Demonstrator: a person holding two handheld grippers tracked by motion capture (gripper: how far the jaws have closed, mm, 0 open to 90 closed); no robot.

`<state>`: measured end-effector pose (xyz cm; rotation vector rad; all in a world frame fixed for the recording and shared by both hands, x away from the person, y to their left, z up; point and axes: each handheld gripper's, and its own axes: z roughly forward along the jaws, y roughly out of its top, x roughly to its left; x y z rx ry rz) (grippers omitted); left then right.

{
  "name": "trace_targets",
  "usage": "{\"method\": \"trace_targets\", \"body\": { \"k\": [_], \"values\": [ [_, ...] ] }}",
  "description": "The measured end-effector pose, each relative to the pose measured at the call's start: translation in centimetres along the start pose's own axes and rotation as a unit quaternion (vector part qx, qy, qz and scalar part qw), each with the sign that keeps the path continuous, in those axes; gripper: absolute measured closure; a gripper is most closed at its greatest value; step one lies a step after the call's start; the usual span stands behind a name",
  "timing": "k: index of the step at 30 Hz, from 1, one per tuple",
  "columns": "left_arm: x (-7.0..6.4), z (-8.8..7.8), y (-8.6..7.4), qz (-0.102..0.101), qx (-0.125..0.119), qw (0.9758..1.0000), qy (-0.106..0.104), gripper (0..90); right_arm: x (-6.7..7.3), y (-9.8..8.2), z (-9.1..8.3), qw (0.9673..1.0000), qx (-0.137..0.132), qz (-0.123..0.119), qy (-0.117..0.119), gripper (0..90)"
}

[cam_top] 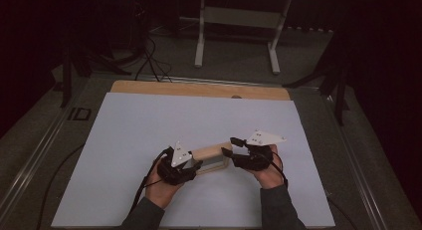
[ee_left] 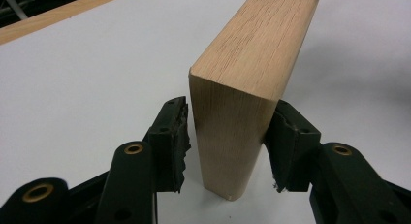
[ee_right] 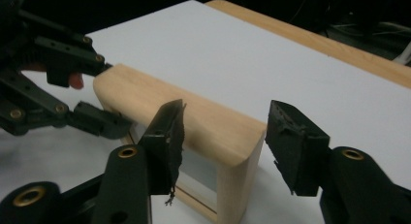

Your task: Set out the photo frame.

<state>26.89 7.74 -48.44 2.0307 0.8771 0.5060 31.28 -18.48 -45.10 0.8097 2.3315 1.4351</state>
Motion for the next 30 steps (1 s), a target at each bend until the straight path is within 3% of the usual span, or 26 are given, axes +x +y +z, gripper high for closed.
{"method": "trace_targets", "body": {
  "k": [5,7,18,23,30],
  "values": [
    [0.0,0.0,0.0,0.000,0.000,1.0000,0.001,52.9,-0.4,-0.5,0.3,0.9997,0.019,0.004,0.016,39.6],
    [0.0,0.0,0.0,0.001,0.001,1.0000,0.001,52.9,-0.5,-0.8,0.6,0.9997,0.024,-0.005,0.010,39.5],
    [0.0,0.0,0.0,0.002,0.000,1.0000,-0.006,56.7,-0.6,-1.7,2.3,0.9982,0.051,-0.016,0.027,34.2],
    [0.1,-0.1,0.0,0.007,0.001,0.9999,-0.009,57.5,-0.8,-2.0,2.8,0.9981,0.054,-0.017,0.025,34.1],
    [0.1,-0.1,0.0,0.013,0.003,0.9999,-0.010,57.6,-0.8,-1.9,2.8,0.9983,0.037,-0.021,0.039,34.6]
  ]
}}
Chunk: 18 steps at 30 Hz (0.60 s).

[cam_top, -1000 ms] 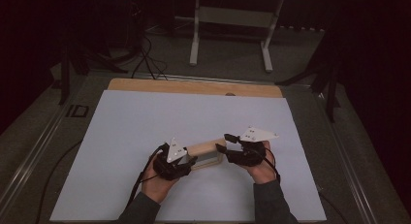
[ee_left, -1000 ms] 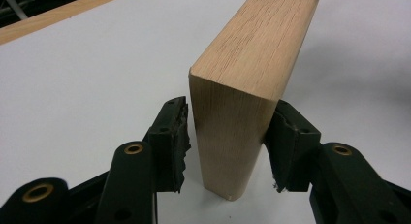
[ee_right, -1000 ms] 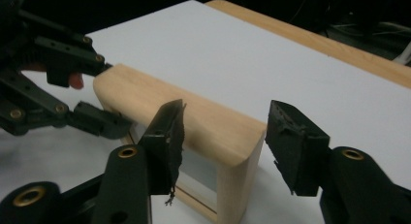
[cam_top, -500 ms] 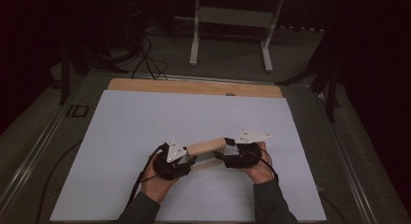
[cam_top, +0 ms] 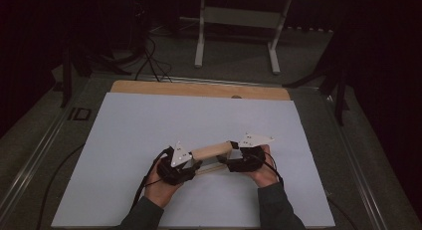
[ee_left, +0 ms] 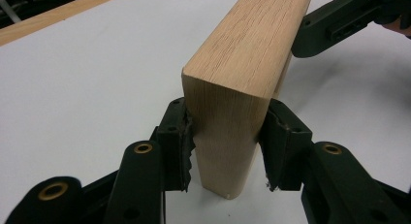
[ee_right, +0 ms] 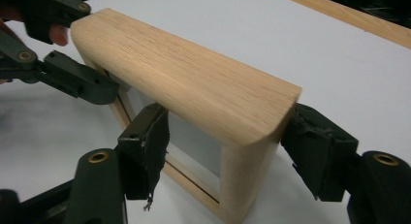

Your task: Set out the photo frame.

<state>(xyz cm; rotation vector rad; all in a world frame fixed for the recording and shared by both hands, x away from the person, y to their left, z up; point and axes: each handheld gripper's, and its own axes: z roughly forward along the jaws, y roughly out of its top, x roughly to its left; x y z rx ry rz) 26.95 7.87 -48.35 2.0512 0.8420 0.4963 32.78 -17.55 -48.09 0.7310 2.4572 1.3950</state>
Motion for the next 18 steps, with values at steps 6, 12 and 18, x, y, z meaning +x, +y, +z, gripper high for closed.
{"method": "trace_targets", "body": {
  "k": [6,12,18],
  "values": [
    [0.6,-0.3,0.0,-0.007,-0.001,0.9999,0.008,56.8,0.4,0.1,0.1,0.9998,0.005,-0.016,-0.003,41.4],
    [0.9,-0.6,0.0,-0.015,-0.008,0.9998,0.012,56.1,0.7,0.2,0.1,0.9996,0.009,-0.026,-0.009,45.0],
    [1.2,-0.7,0.0,-0.017,-0.010,0.9997,0.013,55.7,0.9,0.2,-0.2,0.9994,0.009,-0.031,-0.011,48.2]
  ]
}}
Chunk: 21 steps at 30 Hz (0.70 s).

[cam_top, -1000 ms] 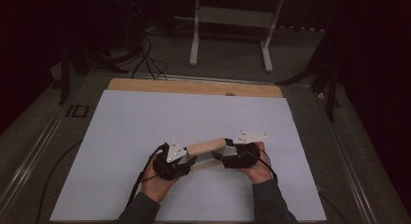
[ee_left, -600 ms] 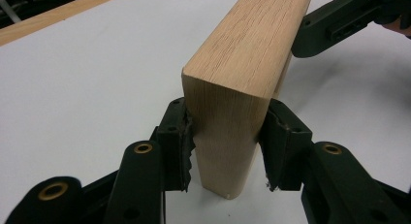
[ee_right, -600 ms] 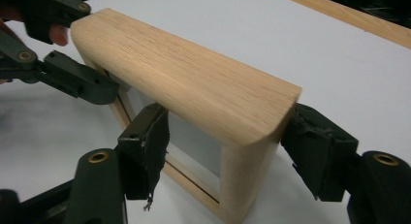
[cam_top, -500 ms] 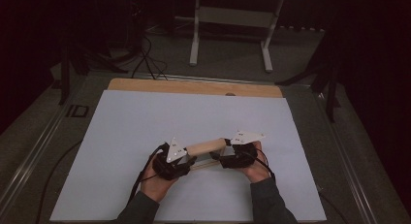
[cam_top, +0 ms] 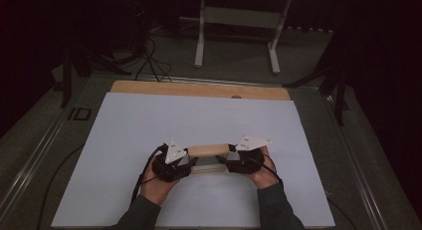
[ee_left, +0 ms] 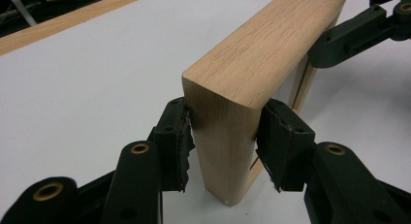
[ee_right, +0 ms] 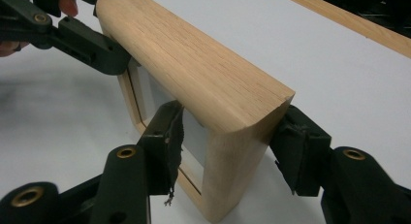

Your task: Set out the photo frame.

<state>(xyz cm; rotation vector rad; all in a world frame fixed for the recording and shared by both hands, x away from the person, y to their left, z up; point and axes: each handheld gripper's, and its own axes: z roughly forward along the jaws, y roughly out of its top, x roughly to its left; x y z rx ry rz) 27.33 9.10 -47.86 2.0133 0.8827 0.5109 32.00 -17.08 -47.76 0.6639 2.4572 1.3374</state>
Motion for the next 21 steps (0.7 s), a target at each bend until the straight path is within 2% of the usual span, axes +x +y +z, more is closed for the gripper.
{"method": "trace_targets", "body": {
  "k": [6,11,21],
  "values": [
    [0.30,-0.23,-0.04,0.005,0.000,1.0000,0.002,54.7,0.14,0.11,-0.26,0.9999,0.007,-0.012,0.009,52.6],
    [0.48,-0.34,-0.05,0.006,0.000,1.0000,0.002,54.3,0.41,0.32,-0.15,0.9997,0.012,-0.023,0.003,53.1],
    [1.04,-0.35,0.01,-0.001,-0.001,0.9999,0.011,54.2,0.76,0.78,0.31,0.9996,0.018,-0.022,-0.010,53.8]
  ]
}}
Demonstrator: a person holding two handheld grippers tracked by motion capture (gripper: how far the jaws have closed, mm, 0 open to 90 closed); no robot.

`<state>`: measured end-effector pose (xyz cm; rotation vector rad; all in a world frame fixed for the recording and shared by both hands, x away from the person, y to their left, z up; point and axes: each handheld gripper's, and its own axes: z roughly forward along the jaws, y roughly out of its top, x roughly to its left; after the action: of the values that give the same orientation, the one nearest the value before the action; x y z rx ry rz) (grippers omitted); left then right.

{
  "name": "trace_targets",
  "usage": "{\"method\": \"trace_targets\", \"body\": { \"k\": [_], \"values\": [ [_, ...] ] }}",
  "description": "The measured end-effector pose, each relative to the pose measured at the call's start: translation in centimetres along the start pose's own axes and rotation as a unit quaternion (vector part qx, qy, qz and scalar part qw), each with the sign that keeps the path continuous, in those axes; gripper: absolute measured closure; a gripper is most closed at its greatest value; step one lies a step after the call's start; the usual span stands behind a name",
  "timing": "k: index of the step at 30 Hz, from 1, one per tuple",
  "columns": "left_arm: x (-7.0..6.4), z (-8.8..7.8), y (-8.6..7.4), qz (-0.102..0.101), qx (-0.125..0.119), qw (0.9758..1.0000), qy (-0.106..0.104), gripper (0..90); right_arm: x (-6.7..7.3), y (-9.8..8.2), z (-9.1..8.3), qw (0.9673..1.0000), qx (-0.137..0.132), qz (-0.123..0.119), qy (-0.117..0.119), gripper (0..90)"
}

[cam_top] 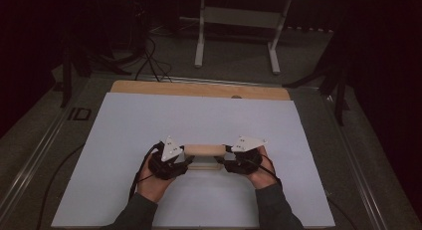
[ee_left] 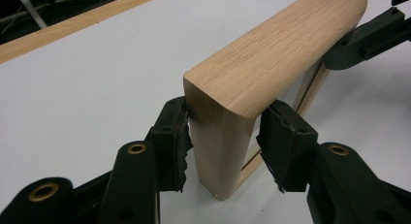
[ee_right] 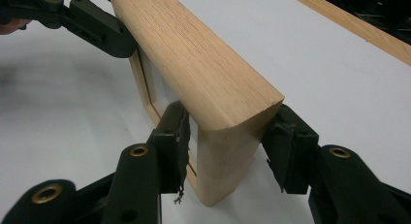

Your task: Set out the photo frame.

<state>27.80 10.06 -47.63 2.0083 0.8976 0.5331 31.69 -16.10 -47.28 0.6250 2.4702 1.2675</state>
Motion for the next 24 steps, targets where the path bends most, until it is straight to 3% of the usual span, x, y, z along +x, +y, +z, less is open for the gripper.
{"method": "trace_targets", "body": {
  "k": [6,13,14,15,17,24],
  "values": [
    [0.7,0.2,0.2,-0.008,0.001,1.0000,0.002,54.2,-0.1,0.4,0.5,1.0000,0.000,0.008,-0.005,53.8],
    [2.0,0.7,0.6,-0.020,0.004,0.9996,0.019,55.0,-0.5,1.0,1.6,0.9996,0.000,0.016,-0.022,53.8],
    [2.2,0.7,0.6,-0.027,-0.003,0.9993,0.024,58.2,-0.6,1.1,1.7,0.9995,-0.002,0.020,-0.023,53.8],
    [2.5,0.6,0.7,-0.032,-0.007,0.9992,0.022,64.0,-0.7,1.1,1.8,0.9993,-0.005,0.026,-0.025,54.4],
    [3.0,0.8,0.9,-0.033,-0.008,0.9992,0.021,64.5,-1.0,1.3,1.9,0.9991,-0.017,0.036,-0.015,55.3],
    [3.5,1.5,0.7,-0.040,-0.006,0.9991,0.007,61.1,-1.4,1.4,2.2,0.9992,-0.017,0.035,-0.013,54.8]
  ]
}}
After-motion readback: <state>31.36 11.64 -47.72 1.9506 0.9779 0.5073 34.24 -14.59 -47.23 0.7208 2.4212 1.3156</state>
